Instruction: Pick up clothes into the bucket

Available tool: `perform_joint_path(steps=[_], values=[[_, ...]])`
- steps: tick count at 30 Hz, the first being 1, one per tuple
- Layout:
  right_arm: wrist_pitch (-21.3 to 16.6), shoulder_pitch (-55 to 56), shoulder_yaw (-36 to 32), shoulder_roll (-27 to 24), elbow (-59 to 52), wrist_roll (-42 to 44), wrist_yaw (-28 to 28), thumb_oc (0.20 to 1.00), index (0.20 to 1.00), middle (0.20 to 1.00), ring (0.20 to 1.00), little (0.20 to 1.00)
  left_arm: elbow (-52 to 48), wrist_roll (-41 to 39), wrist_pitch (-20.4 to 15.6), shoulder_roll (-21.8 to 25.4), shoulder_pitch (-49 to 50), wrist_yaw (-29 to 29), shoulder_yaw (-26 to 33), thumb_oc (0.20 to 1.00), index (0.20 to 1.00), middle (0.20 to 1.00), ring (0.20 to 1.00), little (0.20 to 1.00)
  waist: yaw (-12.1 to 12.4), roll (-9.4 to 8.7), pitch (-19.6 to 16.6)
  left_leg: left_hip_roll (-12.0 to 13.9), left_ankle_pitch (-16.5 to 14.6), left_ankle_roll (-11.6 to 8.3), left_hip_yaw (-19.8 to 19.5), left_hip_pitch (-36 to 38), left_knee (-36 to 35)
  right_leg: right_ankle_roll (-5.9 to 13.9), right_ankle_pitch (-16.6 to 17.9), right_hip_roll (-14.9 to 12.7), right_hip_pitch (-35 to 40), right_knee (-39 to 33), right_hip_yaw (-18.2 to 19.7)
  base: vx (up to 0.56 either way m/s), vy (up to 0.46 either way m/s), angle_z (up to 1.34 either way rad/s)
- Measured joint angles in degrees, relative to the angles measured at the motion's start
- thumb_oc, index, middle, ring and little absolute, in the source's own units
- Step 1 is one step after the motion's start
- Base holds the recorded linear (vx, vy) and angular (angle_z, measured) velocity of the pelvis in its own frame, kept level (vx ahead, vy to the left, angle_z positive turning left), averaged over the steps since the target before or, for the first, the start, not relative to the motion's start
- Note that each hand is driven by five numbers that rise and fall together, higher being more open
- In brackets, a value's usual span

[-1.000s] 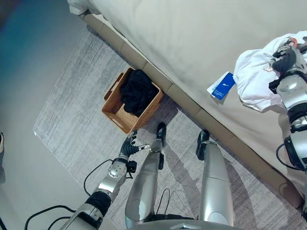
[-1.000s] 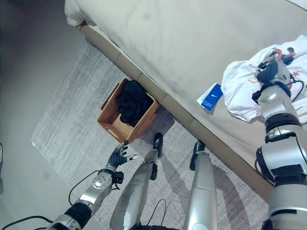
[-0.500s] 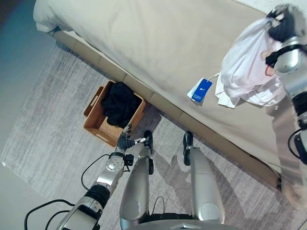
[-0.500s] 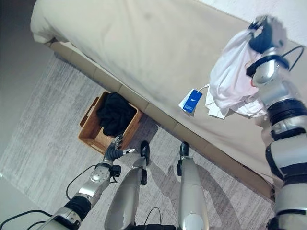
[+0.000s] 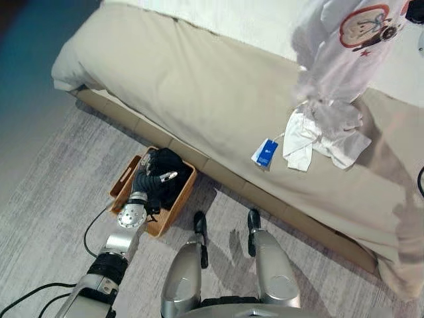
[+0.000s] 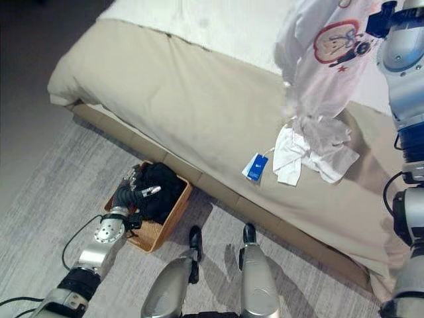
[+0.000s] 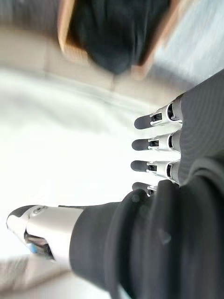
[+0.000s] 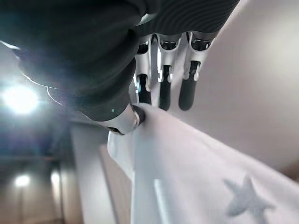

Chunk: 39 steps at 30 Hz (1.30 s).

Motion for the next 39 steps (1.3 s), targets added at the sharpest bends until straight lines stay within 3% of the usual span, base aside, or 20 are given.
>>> perform_joint_path(steps=[6,11,21,34,39], values=[[-0.87,4.72,-0.1,0.35,-3.5,0.8,4.6,0.2,0.2,0.2,0.2,0.2,-7.8,-0.3,-0.25,0.5,-0.8,-1.77,0.41,1.0,1.0,1.0,1.0,1.0,0.07,-0.36,-4.69,-0.02,-0.33,0.44,0.66,5.0,-2.75,0.25,0.13,-0.22,5.12,-3.44,-0.03,0.09,0.011,-0.03],[-2.48,16.13,-0.69,1.37,-10.8,2.63,11.47,0.2,0.2,0.2,0.2,0.2,-13.3,-0.55,0.03,0.79,-1.53,-3.64,0.3,1.0,1.0,1.0,1.0,1.0,-1.51,-0.93,-9.4,0.12,-0.69,0.43,0.94,7.05,-4.18,0.45,0.13,-0.06,7.42,-5.5,-0.02,0.09,-0.011,-0.04],[-2.55,25.59,-1.44,2.86,-17.97,9.8,21.3,0.2,0.2,0.2,0.2,0.2,-13.46,-0.48,0.56,-1.0,-9.34,-4.62,-5.18,1.0,1.0,1.0,1.0,1.0,-3.76,-0.64,-13.04,0.82,-0.92,0.43,2.36,11.11,-6.25,0.83,0.34,0.69,10.97,-8.08,0.91,0.06,-0.013,-0.08],[-3.96,25.8,-0.87,4.25,-26.62,12.62,24.26,0.2,0.2,0.2,0.2,0.2,-5.65,0.02,2.54,-6.53,-15.97,-4.5,-13.72,1.0,1.0,1.0,1.0,1.0,-4.58,-0.55,-16.73,1.35,-0.93,0.42,3.03,13.02,-7.05,1.02,0.95,1.35,12.82,-9.84,1.43,0.0,-0.002,-0.01],[-4.57,25.19,3.05,5.87,-29.39,14.3,24.68,0.2,0.2,0.2,0.2,0.2,-1.5,0.13,2.95,-8.91,-19.13,-4.32,-16.04,1.0,1.0,1.0,1.0,1.0,-4.79,-0.55,-17.0,1.41,-0.95,0.4,3.89,13.13,-7.05,1.09,1.24,1.54,12.66,-10.17,2.26,0.01,-0.001,-0.08]])
